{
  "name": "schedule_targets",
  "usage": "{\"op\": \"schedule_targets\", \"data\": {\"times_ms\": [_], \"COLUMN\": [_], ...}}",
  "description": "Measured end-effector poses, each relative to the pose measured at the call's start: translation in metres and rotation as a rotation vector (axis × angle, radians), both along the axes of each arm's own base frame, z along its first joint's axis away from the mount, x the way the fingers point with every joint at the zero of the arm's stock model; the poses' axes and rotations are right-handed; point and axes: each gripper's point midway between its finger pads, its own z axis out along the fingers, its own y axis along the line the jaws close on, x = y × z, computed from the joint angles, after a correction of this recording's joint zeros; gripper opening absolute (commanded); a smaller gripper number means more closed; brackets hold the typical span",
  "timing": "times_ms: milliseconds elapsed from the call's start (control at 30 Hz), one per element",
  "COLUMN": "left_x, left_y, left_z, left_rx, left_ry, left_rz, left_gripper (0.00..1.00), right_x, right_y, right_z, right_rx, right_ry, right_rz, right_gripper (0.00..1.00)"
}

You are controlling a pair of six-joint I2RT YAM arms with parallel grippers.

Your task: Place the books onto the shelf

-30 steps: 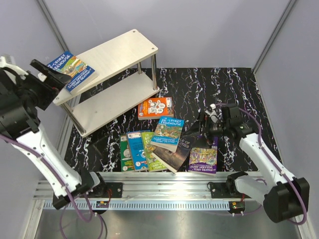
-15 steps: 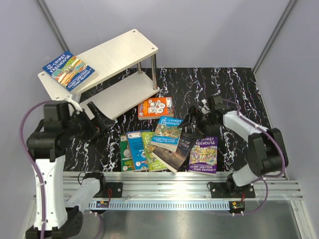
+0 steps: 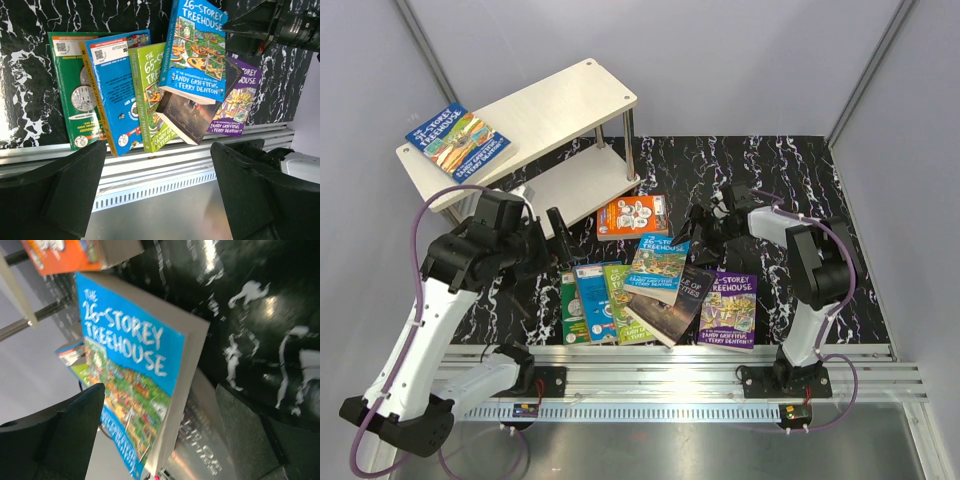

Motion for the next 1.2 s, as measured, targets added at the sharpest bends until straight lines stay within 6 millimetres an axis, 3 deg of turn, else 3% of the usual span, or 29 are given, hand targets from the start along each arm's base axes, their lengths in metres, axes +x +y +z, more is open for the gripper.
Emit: {"op": "schedule_targets", "data": {"times_ms": [133, 267, 367, 433, 467, 533, 567, 600, 700, 833, 967, 1100, 1200], "left_x": [-0.001, -0.002, -0.002, 0.000, 0.001, 0.003, 0.004, 0.005, 0.006, 0.007, 0.012, 0.021, 0.027], "left_y": [0.000, 0.001, 0.001, 0.001, 0.000, 0.000, 0.000, 0.000, 0.000, 0.001, -0.002, -0.012, -0.026], "left_z": [-0.012, -0.023, -0.026, -0.028, -0.030, -0.033, -0.034, -0.036, -0.038, -0.039, -0.036, -0.026, -0.019], "left_rx": [0.012, 0.033, 0.044, 0.053, 0.057, 0.067, 0.074, 0.080, 0.096, 0.109, 0.101, 0.052, -0.005], "left_ry": [0.022, 0.042, 0.044, 0.052, 0.055, 0.065, 0.070, 0.072, 0.073, 0.064, 0.035, -0.020, -0.073], "left_rz": [-0.004, -0.019, -0.032, -0.042, -0.047, -0.056, -0.062, -0.068, -0.086, -0.106, -0.115, -0.139, -0.174], "left_gripper": [0.93, 0.94, 0.94, 0.95, 0.96, 0.98, 0.99, 0.99, 0.99, 0.99, 0.99, 0.99, 0.99], "right_x": [0.005, 0.009, 0.011, 0.012, 0.011, 0.011, 0.011, 0.010, 0.014, 0.015, 0.022, 0.025, 0.012], "right_y": [0.002, 0.010, 0.018, 0.024, 0.028, 0.033, 0.034, 0.035, 0.038, 0.034, 0.024, 0.018, 0.015], "right_z": [-0.016, -0.015, -0.014, -0.015, -0.017, -0.021, -0.025, -0.028, -0.022, -0.014, 0.013, 0.066, 0.111], "right_rx": [0.009, 0.061, 0.089, 0.105, 0.113, 0.116, 0.117, 0.122, 0.147, 0.083, -0.029, -0.070, -0.047], "right_ry": [0.009, -0.008, -0.028, -0.041, -0.048, -0.065, -0.064, -0.064, -0.083, -0.098, -0.150, -0.247, -0.322], "right_rz": [-0.023, -0.045, -0.049, -0.049, -0.048, -0.051, -0.057, -0.061, -0.064, -0.044, -0.008, 0.028, 0.037], "right_gripper": [1.00, 1.00, 0.91, 0.82, 0.70, 0.56, 0.42, 0.36, 0.20, 0.11, 0.01, 0.00, 0.00]}}
